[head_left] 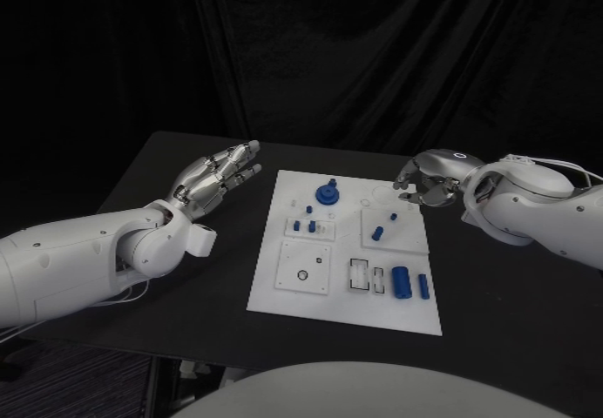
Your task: Assemble the parts on the task board
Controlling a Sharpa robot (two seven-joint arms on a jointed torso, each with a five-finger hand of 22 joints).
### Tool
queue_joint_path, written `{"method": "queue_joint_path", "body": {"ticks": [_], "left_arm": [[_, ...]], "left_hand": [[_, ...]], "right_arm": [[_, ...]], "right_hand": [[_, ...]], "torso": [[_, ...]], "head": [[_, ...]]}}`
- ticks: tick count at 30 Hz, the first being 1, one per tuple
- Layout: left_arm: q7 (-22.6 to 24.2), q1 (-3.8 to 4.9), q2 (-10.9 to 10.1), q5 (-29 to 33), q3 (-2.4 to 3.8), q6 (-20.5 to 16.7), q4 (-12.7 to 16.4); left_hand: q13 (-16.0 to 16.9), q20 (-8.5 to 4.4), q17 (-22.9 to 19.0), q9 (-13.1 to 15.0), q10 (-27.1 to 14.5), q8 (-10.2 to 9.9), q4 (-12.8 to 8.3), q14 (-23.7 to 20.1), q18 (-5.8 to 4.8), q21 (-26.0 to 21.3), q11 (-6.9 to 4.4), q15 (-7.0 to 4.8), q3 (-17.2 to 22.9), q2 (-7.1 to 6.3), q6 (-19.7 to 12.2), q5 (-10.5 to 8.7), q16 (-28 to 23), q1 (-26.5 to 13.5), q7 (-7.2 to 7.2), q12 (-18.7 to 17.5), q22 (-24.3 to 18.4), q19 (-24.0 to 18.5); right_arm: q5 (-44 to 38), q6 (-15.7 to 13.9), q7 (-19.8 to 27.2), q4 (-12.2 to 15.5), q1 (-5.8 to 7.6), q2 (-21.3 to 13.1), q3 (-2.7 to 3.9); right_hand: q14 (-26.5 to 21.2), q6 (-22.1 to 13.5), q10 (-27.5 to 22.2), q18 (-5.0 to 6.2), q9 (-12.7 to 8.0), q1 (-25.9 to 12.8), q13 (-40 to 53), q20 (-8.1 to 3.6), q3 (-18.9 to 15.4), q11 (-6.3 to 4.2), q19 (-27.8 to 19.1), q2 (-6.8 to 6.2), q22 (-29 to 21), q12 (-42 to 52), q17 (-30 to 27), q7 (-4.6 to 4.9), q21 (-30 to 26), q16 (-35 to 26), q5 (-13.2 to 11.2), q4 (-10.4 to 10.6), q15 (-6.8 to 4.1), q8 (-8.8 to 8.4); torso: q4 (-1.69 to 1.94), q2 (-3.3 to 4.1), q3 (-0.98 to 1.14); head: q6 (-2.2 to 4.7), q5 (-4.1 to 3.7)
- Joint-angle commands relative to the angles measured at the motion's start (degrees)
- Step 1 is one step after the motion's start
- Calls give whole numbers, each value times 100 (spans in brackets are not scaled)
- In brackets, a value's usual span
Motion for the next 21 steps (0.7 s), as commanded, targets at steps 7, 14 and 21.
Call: {"method": "queue_joint_path", "body": {"ticks": [7,14,21], "left_arm": [[821,-10,40,401,4,150,-131],[800,-11,108,434,4,351,-367],[767,-12,135,83,4,1057,-715]], "left_hand": [[-48,-363,-54,-85,-444,-92,-5,-99,-116,-114,-141,-194,-549,364,-825,-481,-232,-171,-180,-162,-90,-374],[-56,126,-38,-95,-628,-99,-38,-87,-23,-79,92,195,-356,264,-1027,565,-178,631,-690,-150,-70,-352],[25,840,53,23,-27,122,-1782,226,139,195,336,788,727,-153,114,2155,204,2061,263,516,97,31]], "right_arm": [[-533,118,-287,-72,-83,49,5],[-621,140,-387,-126,-171,66,5],[-641,134,-394,-201,-247,94,5]], "right_hand": [[235,-192,70,63,-95,-202,-561,98,-188,86,71,-56,886,-365,426,-5,131,122,-347,77,87,-183],[249,-259,1,68,-150,-241,-808,111,-357,112,81,-85,880,-528,440,-99,120,153,-370,49,96,-280],[232,-110,63,77,-139,-156,-969,114,-369,118,71,-10,867,-586,391,-91,83,129,-212,-30,97,-243]], "torso": [[62,44,-121],[72,26,-115],[63,11,-117]], "head": [[0,-171],[0,-222],[0,-225]]}}
